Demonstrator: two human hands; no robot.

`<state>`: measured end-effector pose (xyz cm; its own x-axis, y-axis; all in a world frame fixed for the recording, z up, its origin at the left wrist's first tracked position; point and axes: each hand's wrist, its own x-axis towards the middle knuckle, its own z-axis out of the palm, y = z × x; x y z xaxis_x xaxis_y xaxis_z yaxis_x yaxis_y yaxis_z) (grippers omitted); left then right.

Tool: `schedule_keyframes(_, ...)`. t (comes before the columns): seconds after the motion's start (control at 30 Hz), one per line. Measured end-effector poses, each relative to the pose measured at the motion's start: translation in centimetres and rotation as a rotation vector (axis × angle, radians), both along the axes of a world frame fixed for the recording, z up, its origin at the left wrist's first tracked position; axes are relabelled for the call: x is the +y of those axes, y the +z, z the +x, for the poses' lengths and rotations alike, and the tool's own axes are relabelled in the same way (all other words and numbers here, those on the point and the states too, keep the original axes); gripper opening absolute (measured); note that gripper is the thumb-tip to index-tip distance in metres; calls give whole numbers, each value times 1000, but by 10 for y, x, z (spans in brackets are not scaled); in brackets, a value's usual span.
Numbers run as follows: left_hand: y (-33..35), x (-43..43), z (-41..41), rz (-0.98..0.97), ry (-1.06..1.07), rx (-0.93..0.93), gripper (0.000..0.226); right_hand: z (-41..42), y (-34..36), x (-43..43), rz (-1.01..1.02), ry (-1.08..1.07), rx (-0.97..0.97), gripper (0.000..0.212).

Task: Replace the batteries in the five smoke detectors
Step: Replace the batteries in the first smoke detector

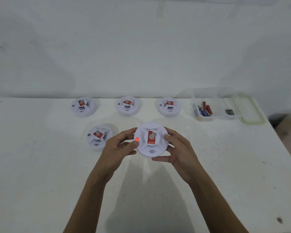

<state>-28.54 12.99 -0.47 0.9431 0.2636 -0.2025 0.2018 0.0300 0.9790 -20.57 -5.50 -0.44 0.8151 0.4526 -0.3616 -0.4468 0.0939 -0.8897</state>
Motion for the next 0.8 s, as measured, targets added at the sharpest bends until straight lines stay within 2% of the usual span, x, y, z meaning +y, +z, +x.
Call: schedule_keyframes(0.8, 1, -1, -1, 33, 3, 2, 46, -1, 0, 1, -14, -15, 7, 27)
